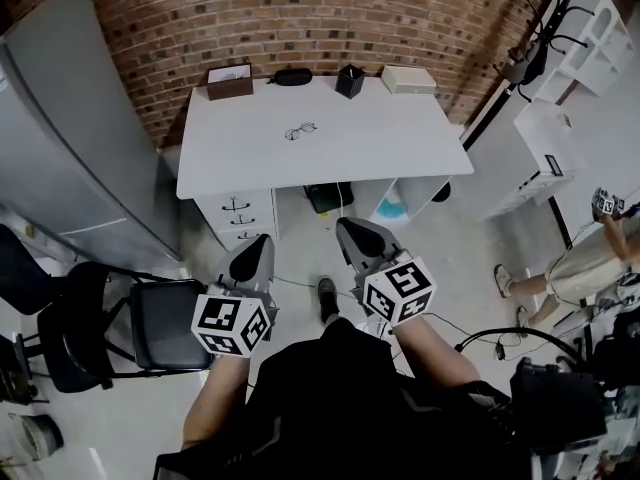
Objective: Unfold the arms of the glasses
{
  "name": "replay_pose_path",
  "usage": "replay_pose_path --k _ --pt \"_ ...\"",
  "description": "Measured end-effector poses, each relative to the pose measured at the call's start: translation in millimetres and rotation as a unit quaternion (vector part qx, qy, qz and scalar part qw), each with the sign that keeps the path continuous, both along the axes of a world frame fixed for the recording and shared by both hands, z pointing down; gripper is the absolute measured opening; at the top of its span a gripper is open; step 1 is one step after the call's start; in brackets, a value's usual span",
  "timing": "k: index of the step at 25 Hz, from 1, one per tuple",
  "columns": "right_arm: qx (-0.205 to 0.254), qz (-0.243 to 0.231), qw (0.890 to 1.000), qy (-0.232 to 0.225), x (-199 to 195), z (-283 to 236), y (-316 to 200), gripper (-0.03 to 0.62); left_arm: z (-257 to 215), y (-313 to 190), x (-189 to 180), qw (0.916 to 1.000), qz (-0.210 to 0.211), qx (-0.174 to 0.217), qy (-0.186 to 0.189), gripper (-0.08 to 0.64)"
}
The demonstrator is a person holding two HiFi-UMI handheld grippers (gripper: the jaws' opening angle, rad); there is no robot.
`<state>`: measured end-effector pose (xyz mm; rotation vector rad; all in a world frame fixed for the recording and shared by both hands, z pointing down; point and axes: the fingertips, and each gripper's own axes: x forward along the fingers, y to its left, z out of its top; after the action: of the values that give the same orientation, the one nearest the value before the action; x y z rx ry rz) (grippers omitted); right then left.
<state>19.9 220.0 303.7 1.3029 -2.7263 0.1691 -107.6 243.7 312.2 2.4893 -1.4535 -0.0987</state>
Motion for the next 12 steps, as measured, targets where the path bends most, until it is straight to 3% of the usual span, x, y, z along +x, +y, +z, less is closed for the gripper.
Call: replay_pose_path --k 12 --pt "-0.009 -0.031 0.999 -0.016 16 6 -126 0.008 10 -112 9 0.9987 -0.044 -0.021 -0.009 0.006"
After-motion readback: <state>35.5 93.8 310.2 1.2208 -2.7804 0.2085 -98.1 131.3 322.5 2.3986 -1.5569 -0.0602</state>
